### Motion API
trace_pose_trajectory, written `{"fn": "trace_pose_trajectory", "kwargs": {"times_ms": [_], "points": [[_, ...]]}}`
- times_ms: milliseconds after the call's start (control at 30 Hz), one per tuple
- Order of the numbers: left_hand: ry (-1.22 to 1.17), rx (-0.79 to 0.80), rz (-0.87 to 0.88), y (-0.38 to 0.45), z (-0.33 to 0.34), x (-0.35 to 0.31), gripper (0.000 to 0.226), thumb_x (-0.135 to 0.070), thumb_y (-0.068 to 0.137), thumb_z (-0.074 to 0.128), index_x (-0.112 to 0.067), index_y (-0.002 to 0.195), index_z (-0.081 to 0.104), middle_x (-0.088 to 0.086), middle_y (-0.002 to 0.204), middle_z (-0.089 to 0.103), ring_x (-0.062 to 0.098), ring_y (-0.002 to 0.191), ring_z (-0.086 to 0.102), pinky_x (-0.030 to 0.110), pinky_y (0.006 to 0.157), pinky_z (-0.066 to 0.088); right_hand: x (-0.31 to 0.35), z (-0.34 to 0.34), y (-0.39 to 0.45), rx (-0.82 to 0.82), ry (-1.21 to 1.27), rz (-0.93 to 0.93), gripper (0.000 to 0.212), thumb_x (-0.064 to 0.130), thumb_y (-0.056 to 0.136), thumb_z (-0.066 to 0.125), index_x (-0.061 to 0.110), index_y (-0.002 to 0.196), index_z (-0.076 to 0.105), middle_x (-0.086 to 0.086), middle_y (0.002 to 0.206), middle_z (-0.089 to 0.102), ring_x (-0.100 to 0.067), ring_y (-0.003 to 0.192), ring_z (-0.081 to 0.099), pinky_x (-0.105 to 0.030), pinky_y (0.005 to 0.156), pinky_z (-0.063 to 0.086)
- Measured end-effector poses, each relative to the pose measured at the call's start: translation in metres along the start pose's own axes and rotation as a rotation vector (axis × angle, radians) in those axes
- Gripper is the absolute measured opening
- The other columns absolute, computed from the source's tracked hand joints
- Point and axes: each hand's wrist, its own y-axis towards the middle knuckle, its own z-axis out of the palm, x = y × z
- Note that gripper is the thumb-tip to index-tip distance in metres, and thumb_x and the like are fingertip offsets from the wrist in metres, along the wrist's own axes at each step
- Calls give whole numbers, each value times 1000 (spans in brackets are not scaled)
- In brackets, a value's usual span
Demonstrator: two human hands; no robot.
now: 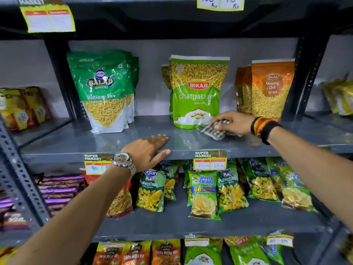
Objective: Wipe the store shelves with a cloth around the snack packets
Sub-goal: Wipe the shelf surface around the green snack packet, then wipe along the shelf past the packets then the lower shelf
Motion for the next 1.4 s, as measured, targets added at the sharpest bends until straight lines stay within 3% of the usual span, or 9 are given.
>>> {"fn": "trace_pose_trajectory", "kwargs": {"times_ms": [67,267,433,567,667,833,967,1133,1400], "points": [[-19,-5,9,-2,3,1,82,-70,94,11,-20,155,31,4,158,39,19,143,41,39,114,39,0,8,15,-157,-6,26,24,30,94,57,30,116,66,-7,116,67,-21,97,64,-23,81,47],[-17,-4,30,-2,3,6,82,-70,94,11,-19,156,30,2,160,37,19,144,38,37,115,36,-1,37,59,-228,-108,153,24,26,93,60,26,115,68,-7,137,58,-29,124,53,-33,99,42],[-30,-4,26,-1,3,11,82,-70,94,11,-19,156,30,4,159,38,19,144,38,38,116,36,5,27,56,-40,-119,124,31,26,97,54,22,126,61,-6,145,49,-27,131,47,-33,102,38],[-23,15,24,0,3,11,82,-70,95,12,-20,156,30,4,159,38,19,144,39,39,116,36,14,17,3,125,-95,9,32,31,98,50,26,128,58,-5,127,55,-25,116,53,-31,92,40],[-7,30,18,-1,0,11,85,-73,94,10,-19,155,32,4,157,41,20,142,41,38,115,38,7,-2,-29,261,-1,-24,25,43,92,57,42,117,62,-27,102,66,-39,77,61,-48,71,51],[9,14,24,13,-2,-26,90,-77,91,8,-18,153,34,6,156,43,24,138,47,47,105,47,-21,-17,-24,-72,1,45,22,34,92,60,37,113,66,0,108,68,-26,98,63,-32,81,49],[30,37,87,44,1,-75,86,-74,93,10,-16,151,36,8,155,43,28,134,50,49,97,52,-34,9,-31,-113,-65,46,25,32,94,56,32,118,65,-9,118,59,-28,114,54,-39,102,41],[42,25,89,59,7,-92,72,-62,99,22,-16,153,33,7,157,41,27,134,50,48,97,52,-23,-23,-91,166,-25,-38,28,33,95,55,30,122,63,9,104,55,-8,89,54,-23,80,45],[6,12,103,80,13,-115,74,-63,98,21,-16,154,33,8,157,41,24,140,44,45,107,45,-77,-45,-44,-105,38,-5,28,26,95,57,24,122,65,0,117,64,-13,101,57,-27,83,42]]}}
